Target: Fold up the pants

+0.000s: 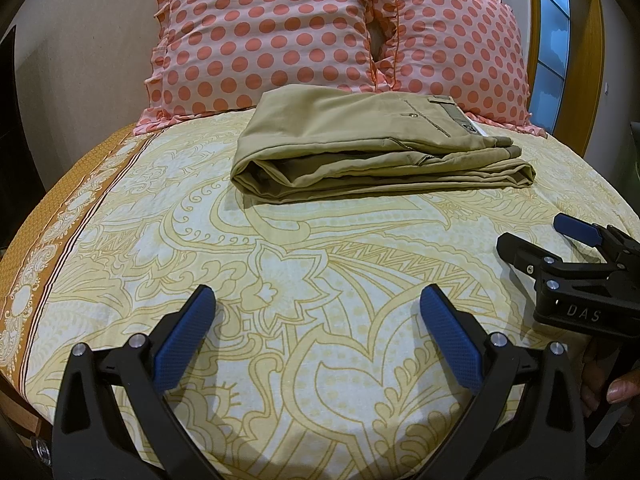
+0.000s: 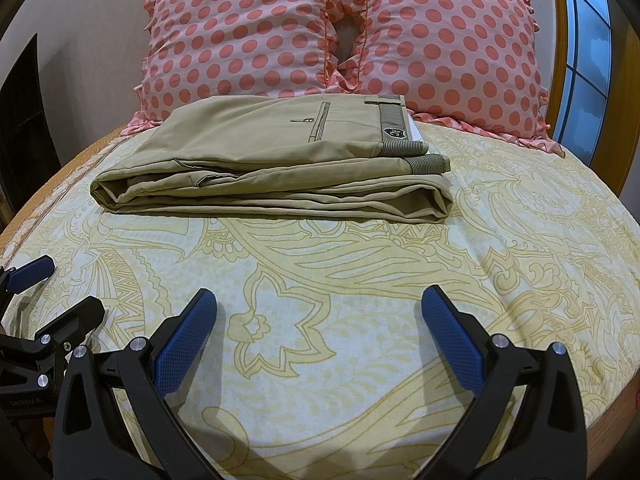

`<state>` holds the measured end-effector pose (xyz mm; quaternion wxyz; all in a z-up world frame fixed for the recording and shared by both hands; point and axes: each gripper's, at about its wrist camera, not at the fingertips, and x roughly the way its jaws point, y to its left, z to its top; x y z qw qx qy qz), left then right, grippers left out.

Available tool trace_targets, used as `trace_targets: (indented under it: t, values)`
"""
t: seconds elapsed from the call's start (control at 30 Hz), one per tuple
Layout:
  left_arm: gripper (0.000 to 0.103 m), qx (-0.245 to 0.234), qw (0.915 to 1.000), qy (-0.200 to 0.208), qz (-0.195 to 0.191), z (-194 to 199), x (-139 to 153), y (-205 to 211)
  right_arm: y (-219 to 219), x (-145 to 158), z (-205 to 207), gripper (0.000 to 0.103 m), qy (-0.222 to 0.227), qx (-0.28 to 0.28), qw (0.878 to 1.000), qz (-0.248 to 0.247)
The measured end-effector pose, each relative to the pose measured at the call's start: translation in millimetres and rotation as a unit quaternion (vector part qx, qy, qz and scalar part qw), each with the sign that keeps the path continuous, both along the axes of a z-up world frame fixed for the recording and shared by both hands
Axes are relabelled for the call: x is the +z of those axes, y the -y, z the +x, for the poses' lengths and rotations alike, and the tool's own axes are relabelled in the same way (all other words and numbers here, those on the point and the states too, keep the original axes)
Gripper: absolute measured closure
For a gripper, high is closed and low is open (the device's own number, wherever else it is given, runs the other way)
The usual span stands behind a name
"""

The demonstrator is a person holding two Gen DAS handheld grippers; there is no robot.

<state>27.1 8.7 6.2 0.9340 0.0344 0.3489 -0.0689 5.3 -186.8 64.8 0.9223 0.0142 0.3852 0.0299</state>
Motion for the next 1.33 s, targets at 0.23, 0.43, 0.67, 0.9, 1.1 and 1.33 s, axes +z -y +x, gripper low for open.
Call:
trace_targets:
  t: [0.23,0.43,0.67,0.9,1.1,1.33]
  values:
    - [0.002,0.001,1.0,-0.002,0.002,1.1,1.7,-0.5,0.3,-0.2,0.1,0.001,0.0,0.0,1.0,0.0]
    - [0.002,0.002,1.0,0.004,0.0,0.8,1.4,-1.4,0.5,-0.4,-0.1,0.001,0.0,0.0,1.0,0.0]
    - [0.002,0.003,1.0,0.005,0.0,1.6,1.8,-1.2,0.8,-0.2,-0.4,0.001,0.001,0.001,1.0,0.0]
    - [0.002,0.004,1.0,0.005,-0.001,1.5,1.4,-1.6,1.0,-0.3,-0.1,0.001,0.001,0.001,1.0,0.0]
    - [0.002,0.004,1.0,0.008,0.0,2.4,1.9,-3.0,1.1,-0.2,-0.2,0.001,0.001,0.001,1.0,0.0]
    - [0.002,0.004,1.0,0.008,0.0,2.7,1.8,-2.2,0.9,-0.5,0.1,0.001,0.001,0.001,1.0,0.0]
